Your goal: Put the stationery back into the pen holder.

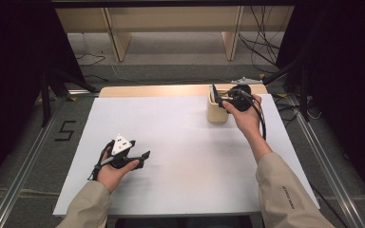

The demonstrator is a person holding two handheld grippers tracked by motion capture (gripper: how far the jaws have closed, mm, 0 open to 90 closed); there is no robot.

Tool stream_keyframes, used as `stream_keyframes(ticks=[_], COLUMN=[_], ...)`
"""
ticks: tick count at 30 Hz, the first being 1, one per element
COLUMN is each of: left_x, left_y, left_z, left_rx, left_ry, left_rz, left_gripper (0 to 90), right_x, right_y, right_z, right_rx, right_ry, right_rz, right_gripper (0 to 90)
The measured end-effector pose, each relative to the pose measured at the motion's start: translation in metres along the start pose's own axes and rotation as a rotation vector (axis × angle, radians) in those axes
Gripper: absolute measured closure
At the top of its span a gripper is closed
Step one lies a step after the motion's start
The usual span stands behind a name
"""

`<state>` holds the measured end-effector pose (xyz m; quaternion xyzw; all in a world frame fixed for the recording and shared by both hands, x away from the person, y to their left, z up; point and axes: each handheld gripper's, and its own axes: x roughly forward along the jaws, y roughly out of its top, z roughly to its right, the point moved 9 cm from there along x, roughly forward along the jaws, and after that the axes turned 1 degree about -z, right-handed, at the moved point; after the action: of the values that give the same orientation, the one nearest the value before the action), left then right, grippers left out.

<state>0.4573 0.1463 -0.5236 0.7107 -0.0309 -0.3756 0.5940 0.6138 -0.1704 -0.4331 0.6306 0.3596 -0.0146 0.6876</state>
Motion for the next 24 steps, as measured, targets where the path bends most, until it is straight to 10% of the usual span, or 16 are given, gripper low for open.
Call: stream_keyframes(ticks=[24], left_x=[0.0], left_y=[-0.001], left_z=[0.001], left_rx=[0.008], left_ry=[-0.001], left_rz=[-0.008], left_gripper=[25.9], right_x=[-0.025], right_y=[-0.022], right_z=[-0.022], right_rx=[-0.028], right_ry=[0.053], right_rz=[0.017], right_gripper=[31.1])
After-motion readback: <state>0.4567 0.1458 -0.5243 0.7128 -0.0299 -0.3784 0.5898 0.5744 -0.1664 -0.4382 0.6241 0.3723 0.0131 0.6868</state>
